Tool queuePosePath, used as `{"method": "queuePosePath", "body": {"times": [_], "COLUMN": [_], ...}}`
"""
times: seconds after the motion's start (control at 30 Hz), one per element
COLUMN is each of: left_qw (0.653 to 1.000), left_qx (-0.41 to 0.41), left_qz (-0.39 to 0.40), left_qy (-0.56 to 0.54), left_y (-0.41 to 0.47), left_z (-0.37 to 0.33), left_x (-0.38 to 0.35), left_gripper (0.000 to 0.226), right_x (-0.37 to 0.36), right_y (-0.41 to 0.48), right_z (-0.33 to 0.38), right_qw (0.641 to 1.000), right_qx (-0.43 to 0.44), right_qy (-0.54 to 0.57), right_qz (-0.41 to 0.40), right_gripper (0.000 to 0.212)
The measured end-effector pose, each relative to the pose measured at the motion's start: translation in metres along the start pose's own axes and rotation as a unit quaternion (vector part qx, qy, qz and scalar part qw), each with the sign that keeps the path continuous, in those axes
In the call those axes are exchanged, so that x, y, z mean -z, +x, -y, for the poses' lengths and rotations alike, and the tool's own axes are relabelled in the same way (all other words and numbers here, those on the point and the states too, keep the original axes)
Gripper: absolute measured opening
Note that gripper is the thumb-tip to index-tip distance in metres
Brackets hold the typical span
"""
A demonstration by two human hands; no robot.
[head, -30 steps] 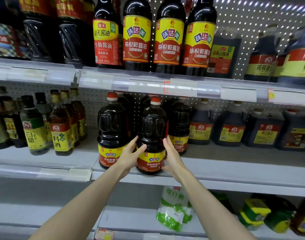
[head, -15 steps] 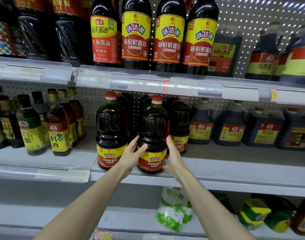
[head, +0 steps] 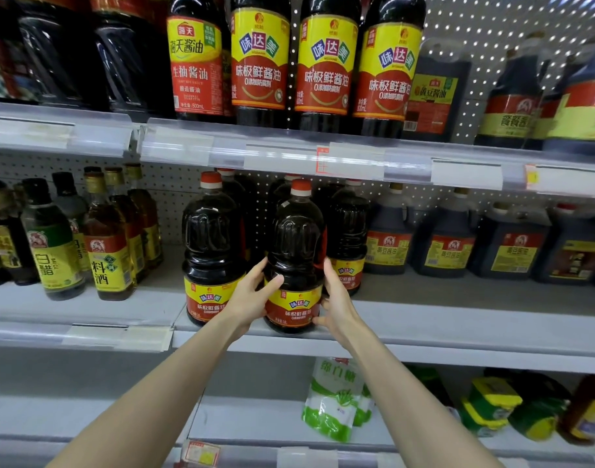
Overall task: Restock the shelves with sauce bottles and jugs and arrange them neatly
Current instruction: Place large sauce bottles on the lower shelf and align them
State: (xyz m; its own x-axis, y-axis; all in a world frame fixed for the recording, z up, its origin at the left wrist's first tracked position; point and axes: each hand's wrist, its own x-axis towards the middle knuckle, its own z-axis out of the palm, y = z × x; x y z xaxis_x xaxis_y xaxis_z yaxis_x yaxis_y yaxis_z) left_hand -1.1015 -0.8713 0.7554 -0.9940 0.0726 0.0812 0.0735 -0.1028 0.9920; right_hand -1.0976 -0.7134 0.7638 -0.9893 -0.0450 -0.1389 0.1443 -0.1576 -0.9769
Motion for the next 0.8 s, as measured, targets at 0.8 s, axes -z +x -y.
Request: {"method": "queuePosePath", "body": {"times": [0.8], "left_qw": [1.000], "left_qx": [0.014], "left_qz": [-0.002], "left_qy": [0.011], "left_y": [0.0070], "left_z": [0.0002], "left_x": [0.0088], "left_gripper": [0.060], "right_x": [-0.0087], "right_y": [-0.0093], "right_z": [0.0065], "right_qw": [1.000], "right_qx": [0.006], "right_qy": [0.014], "right_qz": [-0.013], "right_gripper": [0.061]}}
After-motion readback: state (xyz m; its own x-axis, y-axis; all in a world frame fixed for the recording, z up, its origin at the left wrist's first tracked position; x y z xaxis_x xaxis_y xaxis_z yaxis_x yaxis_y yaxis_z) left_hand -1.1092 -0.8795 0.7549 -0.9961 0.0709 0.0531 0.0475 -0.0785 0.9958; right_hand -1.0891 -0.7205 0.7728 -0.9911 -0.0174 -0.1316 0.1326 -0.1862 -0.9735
